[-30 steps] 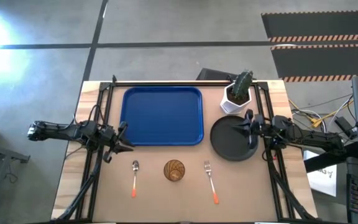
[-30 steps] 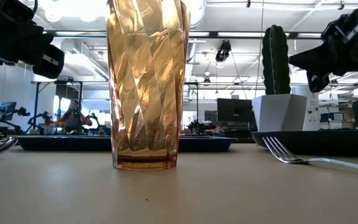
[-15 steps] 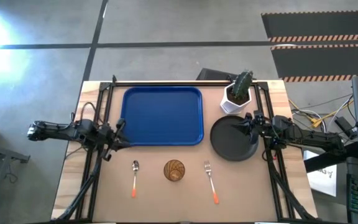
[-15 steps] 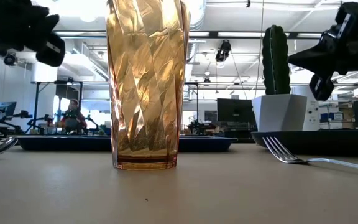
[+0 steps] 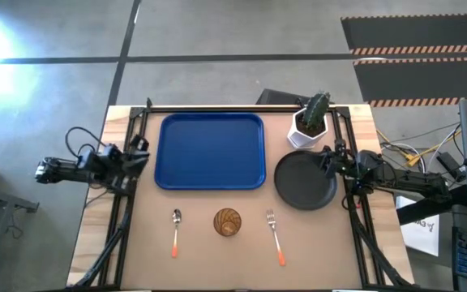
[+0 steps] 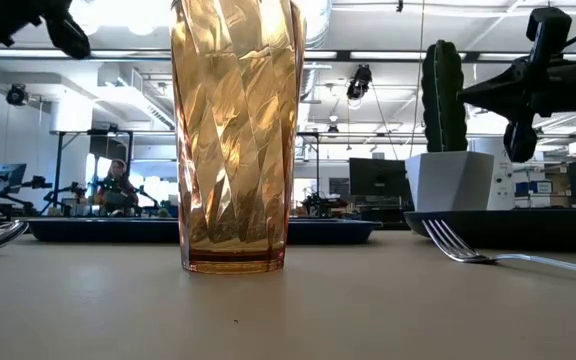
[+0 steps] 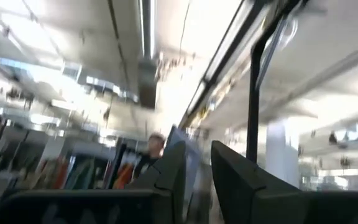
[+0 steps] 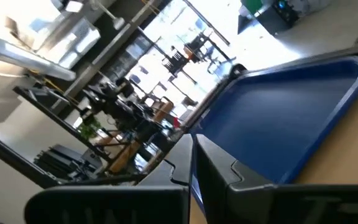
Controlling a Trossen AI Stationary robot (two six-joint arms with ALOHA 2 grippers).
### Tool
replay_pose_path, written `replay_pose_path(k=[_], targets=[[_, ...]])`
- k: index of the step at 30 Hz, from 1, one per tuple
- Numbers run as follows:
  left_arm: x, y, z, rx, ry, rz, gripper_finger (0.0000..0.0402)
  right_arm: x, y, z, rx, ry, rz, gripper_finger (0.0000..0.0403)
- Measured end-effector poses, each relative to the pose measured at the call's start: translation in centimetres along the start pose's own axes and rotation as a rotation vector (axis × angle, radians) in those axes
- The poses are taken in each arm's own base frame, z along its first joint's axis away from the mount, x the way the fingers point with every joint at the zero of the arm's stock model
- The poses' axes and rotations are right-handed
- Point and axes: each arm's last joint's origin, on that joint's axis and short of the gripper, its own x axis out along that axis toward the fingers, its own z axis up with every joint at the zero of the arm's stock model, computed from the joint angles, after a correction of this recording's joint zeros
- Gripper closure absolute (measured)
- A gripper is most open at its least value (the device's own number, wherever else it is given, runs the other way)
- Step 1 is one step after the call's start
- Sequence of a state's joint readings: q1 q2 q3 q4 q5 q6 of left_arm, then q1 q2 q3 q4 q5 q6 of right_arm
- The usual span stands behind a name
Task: Pick and place plate/cup/fork/spoon on tray
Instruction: Put the orange spoon on the blue tray
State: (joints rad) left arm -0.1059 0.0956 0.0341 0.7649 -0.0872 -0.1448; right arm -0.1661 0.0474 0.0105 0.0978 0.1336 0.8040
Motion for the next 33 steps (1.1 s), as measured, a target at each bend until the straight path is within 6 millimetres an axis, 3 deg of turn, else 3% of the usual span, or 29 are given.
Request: replay_pose_path(k=[9, 14, 18, 22, 27, 33], targets=[[0.6, 0.2, 0.7, -0.007, -0.026, 0.114, 0.0329, 0.0, 0.4, 0.4, 0.006, -0.040, 0.042, 0.0394], [2.6, -0.1, 1.9, 0.021, 0.050, 0.161, 0.0276, 0.0, 0.4, 0.4, 0.007, -0.041, 0.044, 0.0394], [4.8, -0.3, 3.8, 0.156, 0.137, 0.249, 0.0227, 0.0, 0.4, 0.4, 0.008, -0.041, 0.044, 0.0394], [6.8, -0.8, 6.6, 0.223, 0.347, 0.300, 0.0221, 0.0, 0.4, 0.4, 0.008, -0.041, 0.044, 0.0394], [8.4, -0.9, 9.3, 0.216, 0.712, 0.513, 0.0245, 0.0, 0.4, 0.4, 0.008, -0.041, 0.044, 0.0394], [10.0, -1.0, 8.9, 0.092, 1.067, 0.697, 0.0258, 0.0, 0.4, 0.4, 0.008, -0.041, 0.044, 0.0394]])
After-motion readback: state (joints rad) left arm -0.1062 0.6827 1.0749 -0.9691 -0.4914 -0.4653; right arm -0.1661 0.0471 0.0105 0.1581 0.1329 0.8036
